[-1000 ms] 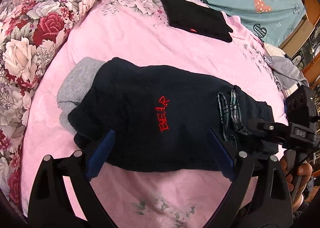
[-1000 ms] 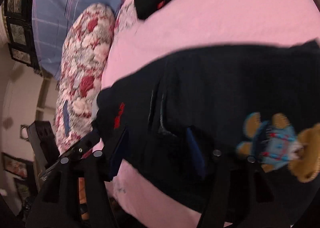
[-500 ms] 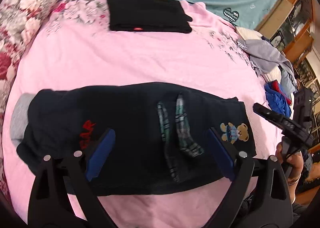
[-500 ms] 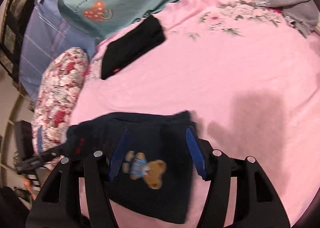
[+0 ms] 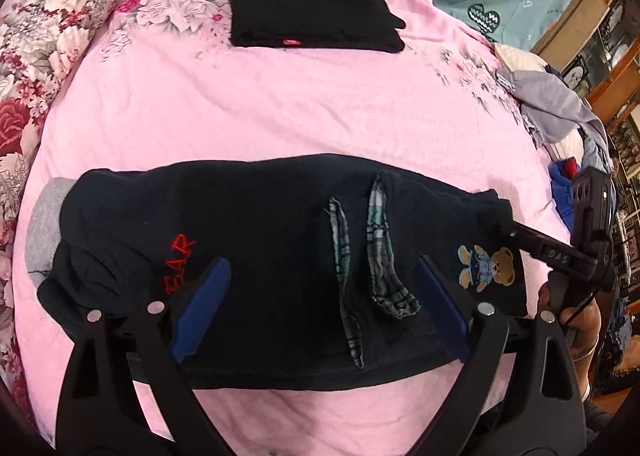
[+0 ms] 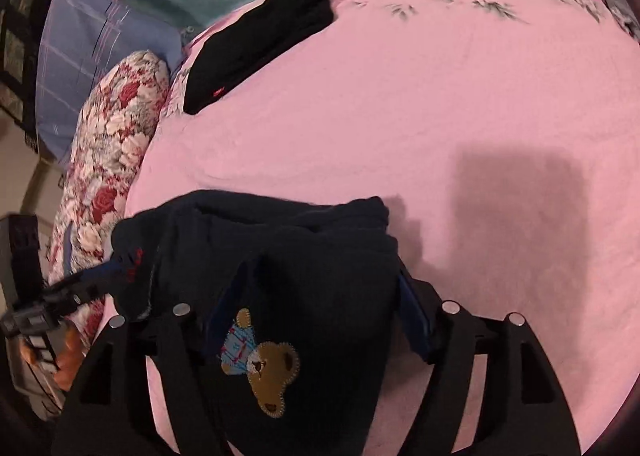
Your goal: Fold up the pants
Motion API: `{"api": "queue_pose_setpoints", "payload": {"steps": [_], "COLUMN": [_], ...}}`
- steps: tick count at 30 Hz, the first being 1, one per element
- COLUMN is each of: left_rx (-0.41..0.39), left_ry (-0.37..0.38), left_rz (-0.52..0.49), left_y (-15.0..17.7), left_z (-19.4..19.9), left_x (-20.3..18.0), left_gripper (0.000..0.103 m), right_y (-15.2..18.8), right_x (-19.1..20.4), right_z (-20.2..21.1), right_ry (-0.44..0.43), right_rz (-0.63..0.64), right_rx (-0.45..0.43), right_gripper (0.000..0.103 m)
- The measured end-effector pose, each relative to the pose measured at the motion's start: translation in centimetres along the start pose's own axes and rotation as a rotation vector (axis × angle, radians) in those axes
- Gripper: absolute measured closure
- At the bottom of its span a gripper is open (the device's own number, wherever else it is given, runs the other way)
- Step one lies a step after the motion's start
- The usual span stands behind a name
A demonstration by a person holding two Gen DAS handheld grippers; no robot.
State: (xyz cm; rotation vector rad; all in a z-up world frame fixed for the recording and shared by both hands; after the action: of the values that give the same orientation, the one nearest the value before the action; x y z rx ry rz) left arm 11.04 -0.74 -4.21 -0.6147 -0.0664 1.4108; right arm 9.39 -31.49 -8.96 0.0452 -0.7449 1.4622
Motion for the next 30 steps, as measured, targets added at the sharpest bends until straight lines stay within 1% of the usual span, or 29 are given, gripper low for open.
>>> {"api": "queue_pose_setpoints", "payload": {"steps": [1, 2, 3, 4, 5, 8, 9, 10, 11, 12, 14, 15, 16, 17, 20, 21, 23, 26, 30], "left_rx": [0.000, 0.002, 0.004, 0.004, 0.000, -0.021, -0.025, -0.026, -0.024, -0.019, 0.020, 0.035, 0.054, 0.059, 0.092, 0.101, 0.104, 0.122, 0.156], "left_ry": [-0.004, -0.005, -0.002, 0.013, 0.023, 0.046, 0.051, 0.053, 0.052, 0.052, 0.059, 0.060, 0.063, 0.068, 0.138, 0.160, 0.178, 0.208, 0.220], "left_rz": [0.008, 0.013, 0.019, 0.033, 0.046, 0.084, 0.084, 0.075, 0.067, 0.058, 0.037, 0.031, 0.023, 0.020, 0.009, 0.002, -0.028, -0.054, -0.058], "left_y": [-0.1, -0.2, -0.3, -0.6, -0.8, -2.0, -2.3, -2.6, -2.7, -2.8, -2.9, -2.8, -2.7, -2.6, -2.8, -2.9, -3.4, -3.4, -3.1], "left_z": [0.0, 0.0, 0.0, 0.2, 0.4, 0.7, 0.7, 0.4, 0.1, -0.3, -1.8, -2.3, -2.9, -3.1, -3.7, -3.8, -3.9, -4.4, -5.4], "left_x": [0.2, 0.5, 0.7, 1.1, 1.2, 1.3, 1.1, 0.7, 0.4, 0.0, -1.1, -1.4, -1.9, -2.2, -3.9, -4.6, -6.3, -8.2, -9.4], "left_gripper": [0.010, 0.010, 0.010, 0.010, 0.010, 0.010, 0.010, 0.010, 0.010, 0.010, 0.010, 0.010, 0.010, 0.010, 0.010, 0.010, 0.010, 0.011, 0.012], "right_y": [0.1, 0.2, 0.0, -0.3, -0.8, -2.5, -3.1, -3.6, -4.2, -4.6, -5.0, -4.9, -4.6, -4.3, -3.6, -3.4, -3.0, -2.4, -1.3], "right_x": [0.2, 0.5, 1.1, 1.7, 2.6, 4.2, 4.4, 4.4, 4.0, 3.3, 1.4, 0.5, -0.3, -1.1, -0.9, -0.8, -0.7, -0.8, -0.8], "right_z": [0.0, -0.1, 0.1, 0.8, 2.0, 4.3, 4.8, 5.0, 4.9, 4.4, 2.2, 0.7, -0.3, -0.9, 1.4, 2.5, 4.7, 6.3, 7.1], "right_ry": [0.014, 0.044, 0.013, -0.013, -0.010, 0.052, 0.106, 0.150, 0.171, 0.178, 0.198, 0.246, 0.298, 0.338, 0.220, 0.204, 0.210, 0.236, 0.198], "right_rz": [0.012, 0.036, 0.039, 0.051, 0.113, 0.204, 0.225, 0.246, 0.243, 0.219, 0.187, 0.179, 0.167, 0.139, 0.108, 0.108, 0.096, 0.092, 0.098], "right_rx": [-0.008, -0.007, -0.011, -0.045, -0.097, -0.183, -0.216, -0.228, -0.228, -0.206, -0.149, -0.125, -0.090, -0.058, -0.107, -0.136, -0.201, -0.248, -0.250], "right_gripper": [0.065, 0.080, 0.080, 0.081, 0.082, 0.084, 0.085, 0.085, 0.085, 0.085, 0.078, 0.058, 0.045, 0.045, 0.044, 0.043, 0.043, 0.043, 0.043]}}
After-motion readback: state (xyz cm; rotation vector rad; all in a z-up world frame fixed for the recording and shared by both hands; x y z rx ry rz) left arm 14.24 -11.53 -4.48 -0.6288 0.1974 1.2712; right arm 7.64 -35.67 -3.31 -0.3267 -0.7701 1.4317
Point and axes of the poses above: each gripper's, at about its wrist camera, not at the fingertips, and z roughly against the way its jaws point, x to its left, y to its underside, the point moved 2 cm from there along -z, roughly the way its jaws point, and after that the axes turned 2 degrees about y, right-handed, at the moved point
